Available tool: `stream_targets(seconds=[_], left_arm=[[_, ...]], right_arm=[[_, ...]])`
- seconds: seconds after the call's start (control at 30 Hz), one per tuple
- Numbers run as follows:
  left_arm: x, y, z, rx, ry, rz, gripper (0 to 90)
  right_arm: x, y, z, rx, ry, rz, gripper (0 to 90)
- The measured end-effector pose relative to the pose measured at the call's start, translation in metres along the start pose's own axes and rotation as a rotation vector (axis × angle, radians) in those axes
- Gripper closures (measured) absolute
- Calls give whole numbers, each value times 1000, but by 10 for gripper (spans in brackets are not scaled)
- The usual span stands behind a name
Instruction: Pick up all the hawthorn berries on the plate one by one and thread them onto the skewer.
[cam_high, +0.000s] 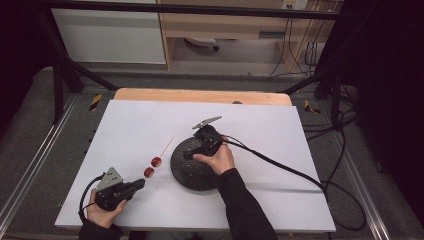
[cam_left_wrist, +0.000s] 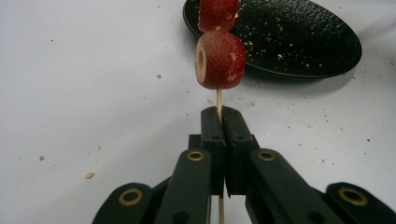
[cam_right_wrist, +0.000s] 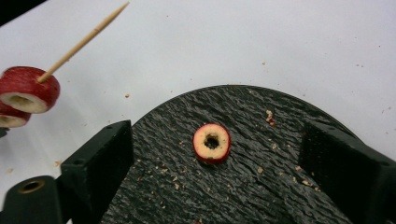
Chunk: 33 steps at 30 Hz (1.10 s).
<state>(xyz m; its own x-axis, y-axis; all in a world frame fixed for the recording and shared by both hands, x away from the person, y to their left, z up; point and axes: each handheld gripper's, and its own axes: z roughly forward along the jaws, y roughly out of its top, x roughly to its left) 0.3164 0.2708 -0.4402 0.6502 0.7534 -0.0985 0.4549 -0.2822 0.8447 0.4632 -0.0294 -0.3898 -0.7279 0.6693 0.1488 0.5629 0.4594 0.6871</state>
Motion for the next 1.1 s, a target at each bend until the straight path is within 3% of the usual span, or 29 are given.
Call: stream_targets(seconds=[0.33, 0.5, 0.7, 1.1], left_arm=[[1, 0, 0, 1, 3, -2, 884], [1, 0, 1, 6, 3, 0, 884], [1, -1, 2, 11, 2, -1, 884], [1, -1, 2, 14, 2, 1, 884]], right_arm=[[-4, 9, 18, 92, -17, -36, 264], [-6, 10, 27, 128, -7, -23, 338], [-7, 9, 33, 158, 4, -2, 415], [-4, 11, 43, 209, 26, -24, 529]])
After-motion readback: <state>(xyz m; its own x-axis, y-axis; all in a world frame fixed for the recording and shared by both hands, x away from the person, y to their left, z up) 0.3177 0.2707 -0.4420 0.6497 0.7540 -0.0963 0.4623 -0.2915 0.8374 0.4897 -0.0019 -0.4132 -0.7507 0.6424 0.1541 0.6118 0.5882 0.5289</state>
